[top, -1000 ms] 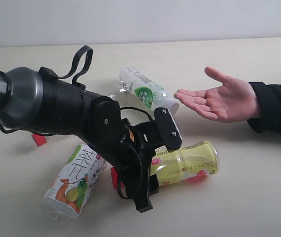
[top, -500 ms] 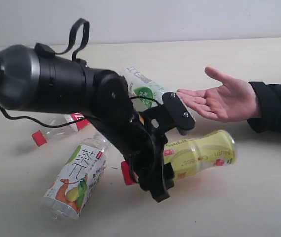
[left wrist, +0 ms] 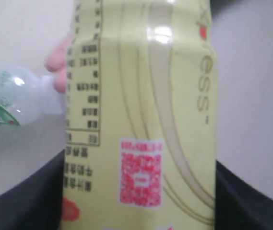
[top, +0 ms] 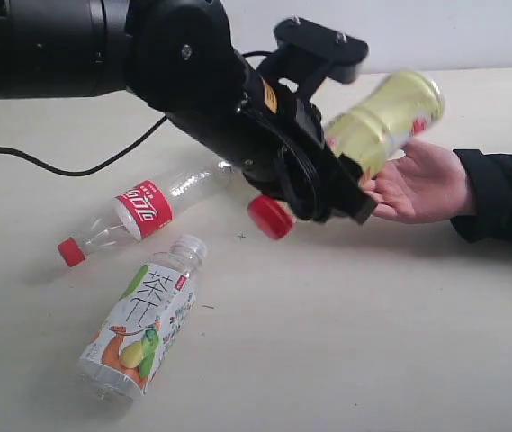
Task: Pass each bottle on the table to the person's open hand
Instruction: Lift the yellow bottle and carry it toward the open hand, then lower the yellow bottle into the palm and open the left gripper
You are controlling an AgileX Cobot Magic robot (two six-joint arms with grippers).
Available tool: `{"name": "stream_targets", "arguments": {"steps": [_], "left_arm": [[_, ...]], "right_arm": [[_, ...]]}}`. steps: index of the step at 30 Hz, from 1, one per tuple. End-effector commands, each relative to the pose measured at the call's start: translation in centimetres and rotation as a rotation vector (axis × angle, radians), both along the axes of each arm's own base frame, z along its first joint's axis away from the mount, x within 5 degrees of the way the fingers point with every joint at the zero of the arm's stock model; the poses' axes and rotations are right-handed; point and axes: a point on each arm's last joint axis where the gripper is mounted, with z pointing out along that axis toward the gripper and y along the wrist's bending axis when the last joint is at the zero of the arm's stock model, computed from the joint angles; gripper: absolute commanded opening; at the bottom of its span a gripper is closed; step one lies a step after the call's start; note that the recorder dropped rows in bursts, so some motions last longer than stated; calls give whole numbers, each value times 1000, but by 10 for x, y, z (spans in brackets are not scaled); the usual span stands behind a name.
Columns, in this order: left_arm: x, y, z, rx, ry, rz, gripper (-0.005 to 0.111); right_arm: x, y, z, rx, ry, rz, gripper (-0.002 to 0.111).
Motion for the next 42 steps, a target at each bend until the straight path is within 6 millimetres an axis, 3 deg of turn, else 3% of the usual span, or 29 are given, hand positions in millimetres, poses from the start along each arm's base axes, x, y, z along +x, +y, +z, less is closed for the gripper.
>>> {"name": "stream_targets", "arguments": {"steps": [1,5,8,11,15,18,24,42], "left_arm": [[18,-6,22,-268,-48,213,0],[40,-2,39,-563,-20,408,0],[47,-3,42,-701,35,496,0],[54,-12,30,-817,96,560,0],[57,-33,-8,-939,162,698,0],[57,-38,-35,-885,172,799,0],[47,-51,-57,-901,177,839,0],[19,-74,-82,-845,230,796,0]], "right_arm": [[0,0,2,6,-7,1,0],[0,0,2,3,-7,1,0],[0,0,2,3,-7,1,0],[0,0,2,3,-7,1,0],[0,0,2,-1,-7,1,0],[0,0,2,-1,-7,1,0],[0,0,2,2,-7,1,0],[0,0,2,0,-7,1,0]]}}
